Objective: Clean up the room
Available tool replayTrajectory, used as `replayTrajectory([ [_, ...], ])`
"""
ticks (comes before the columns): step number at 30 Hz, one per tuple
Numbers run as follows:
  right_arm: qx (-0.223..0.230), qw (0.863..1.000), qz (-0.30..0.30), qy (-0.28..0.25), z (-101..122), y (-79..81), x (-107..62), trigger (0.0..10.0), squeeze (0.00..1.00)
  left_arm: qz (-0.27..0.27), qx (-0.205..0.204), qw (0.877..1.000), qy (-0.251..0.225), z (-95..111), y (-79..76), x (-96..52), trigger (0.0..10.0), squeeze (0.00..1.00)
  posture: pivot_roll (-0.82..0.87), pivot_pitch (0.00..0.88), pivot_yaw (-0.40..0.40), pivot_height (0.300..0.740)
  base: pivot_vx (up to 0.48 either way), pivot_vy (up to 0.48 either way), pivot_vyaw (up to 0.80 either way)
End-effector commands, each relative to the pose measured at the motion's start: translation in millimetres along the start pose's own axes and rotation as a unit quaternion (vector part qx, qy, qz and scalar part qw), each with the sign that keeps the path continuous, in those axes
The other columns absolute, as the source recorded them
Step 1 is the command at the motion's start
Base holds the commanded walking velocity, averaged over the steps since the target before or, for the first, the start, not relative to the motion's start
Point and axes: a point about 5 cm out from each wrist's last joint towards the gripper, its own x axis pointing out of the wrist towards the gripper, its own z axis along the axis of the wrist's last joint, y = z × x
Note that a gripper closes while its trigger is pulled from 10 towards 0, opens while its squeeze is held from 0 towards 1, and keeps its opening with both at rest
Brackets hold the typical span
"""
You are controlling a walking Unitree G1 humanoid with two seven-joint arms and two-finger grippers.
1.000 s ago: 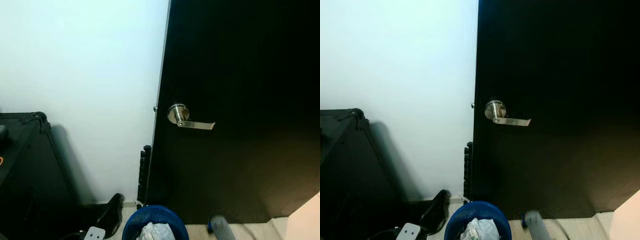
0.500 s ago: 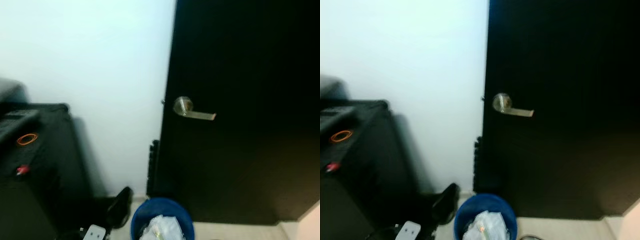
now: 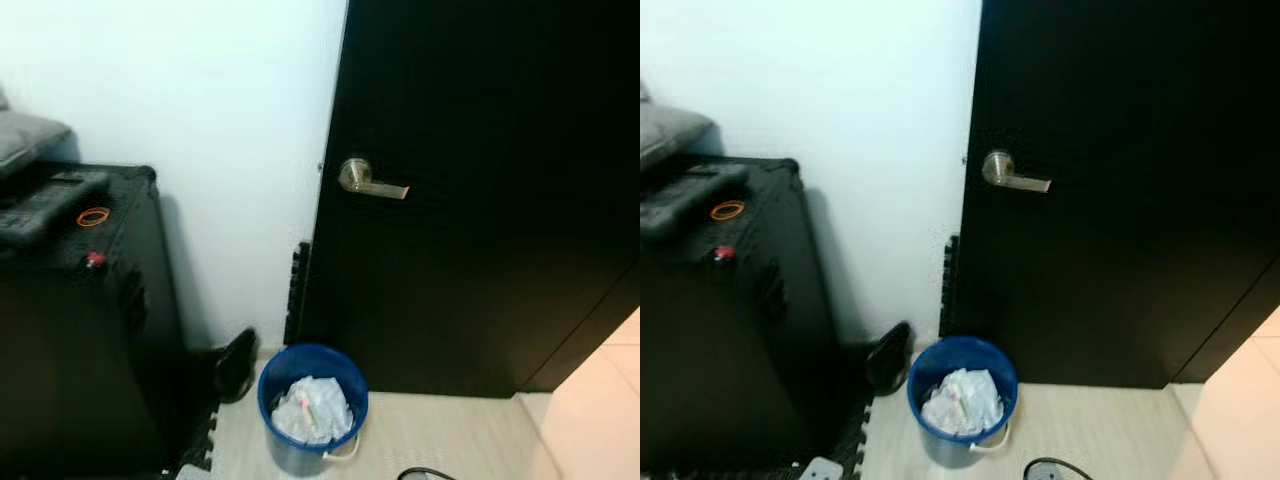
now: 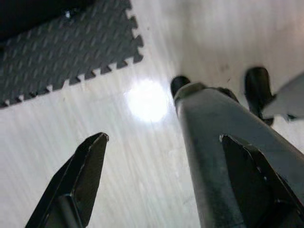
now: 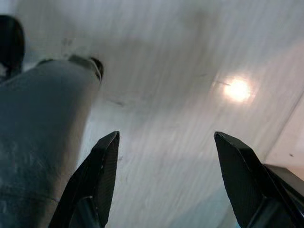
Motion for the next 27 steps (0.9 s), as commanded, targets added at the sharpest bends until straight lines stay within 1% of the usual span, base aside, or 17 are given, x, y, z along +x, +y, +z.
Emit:
replayTrajectory([
  [1, -0.006, 1.000, -0.006, 0.009, -3.7, -4.1, -0.2, 10.0, 0.00, -0.008, 0.003, 1.000, 0.018, -9.7, -4.6, -1.0, 10.0, 0.00, 0.05, 0.000, -0.079, 0.740, -0.428, 0.000, 0.00],
  [5, -0.010, 1.000, -0.007, 0.010, -2.5, -7.2, -0.5, 10.0, 0.00, -0.008, 0.004, 1.000, 0.022, -11.4, -4.3, -1.3, 10.0, 0.00, 0.05, 0.000, -0.078, 0.740, -0.408, 0.000, 0.00],
  [14, -0.021, 1.000, -0.008, 0.009, -0.1, -8.6, -0.7, 10.0, 0.00, -0.005, 0.011, 1.000, 0.027, -13.0, -2.2, -1.5, 10.0, 0.00, 0.05, 0.000, -0.076, 0.740, -0.379, 0.000, 0.00],
  [17, -0.031, 0.999, -0.006, 0.009, 0.6, -8.2, -0.7, 10.0, 0.00, -0.002, 0.007, 1.000, 0.026, -12.6, -1.2, -1.5, 10.0, 0.00, 0.05, 0.000, -0.077, 0.740, -0.106, 0.000, 0.00],
  [22, -0.039, 0.999, 0.000, 0.011, 0.1, -6.6, -0.6, 10.0, 0.00, 0.000, 0.002, 1.000, 0.025, -12.6, -0.2, -1.6, 10.0, 0.00, 0.05, 0.000, -0.077, 0.740, 0.000, 0.000, -0.78],
  [27, -0.044, 0.999, 0.004, 0.014, -0.6, -5.6, -0.5, 10.0, 0.00, -0.001, 0.011, 1.000, 0.029, -15.5, -0.3, -2.1, 10.0, 0.00, 0.05, 0.000, -0.076, 0.740, 0.000, 0.000, -0.78],
])
